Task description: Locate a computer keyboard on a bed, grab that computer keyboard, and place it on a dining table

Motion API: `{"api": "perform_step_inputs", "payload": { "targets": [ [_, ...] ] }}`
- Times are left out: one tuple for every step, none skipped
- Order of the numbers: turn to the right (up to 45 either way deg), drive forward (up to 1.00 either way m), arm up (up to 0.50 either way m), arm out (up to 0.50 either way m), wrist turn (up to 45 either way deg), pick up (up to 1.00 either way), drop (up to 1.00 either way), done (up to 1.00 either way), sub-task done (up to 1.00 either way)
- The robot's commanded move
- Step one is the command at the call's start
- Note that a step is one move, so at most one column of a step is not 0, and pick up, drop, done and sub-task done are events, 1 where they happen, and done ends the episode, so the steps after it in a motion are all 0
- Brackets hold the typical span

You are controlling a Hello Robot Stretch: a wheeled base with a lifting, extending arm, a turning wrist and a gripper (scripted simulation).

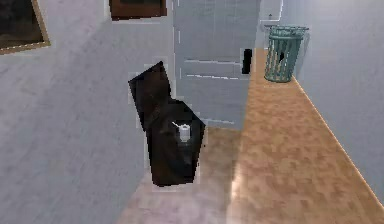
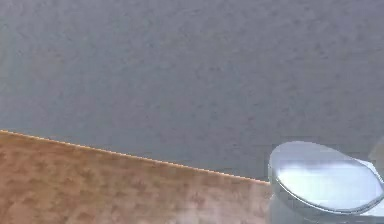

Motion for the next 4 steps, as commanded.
{"api": "perform_step_inputs", "payload": {
  "targets": [
    [33.0, 0.0, 0.0, 0.0, 0.0, 0.0, 0.0, 0.0, 0.0],
    [0.0, 1.0, 0.0, 0.0, 0.0, 0.0, 0.0, 0.0, 0.0],
    [0.0, 1.0, 0.0, 0.0, 0.0, 0.0, 0.0, 0.0, 0.0],
    [-6.0, 0.0, 0.0, 0.0, 0.0, 0.0, 0.0, 0.0, 0.0]
  ]
}}
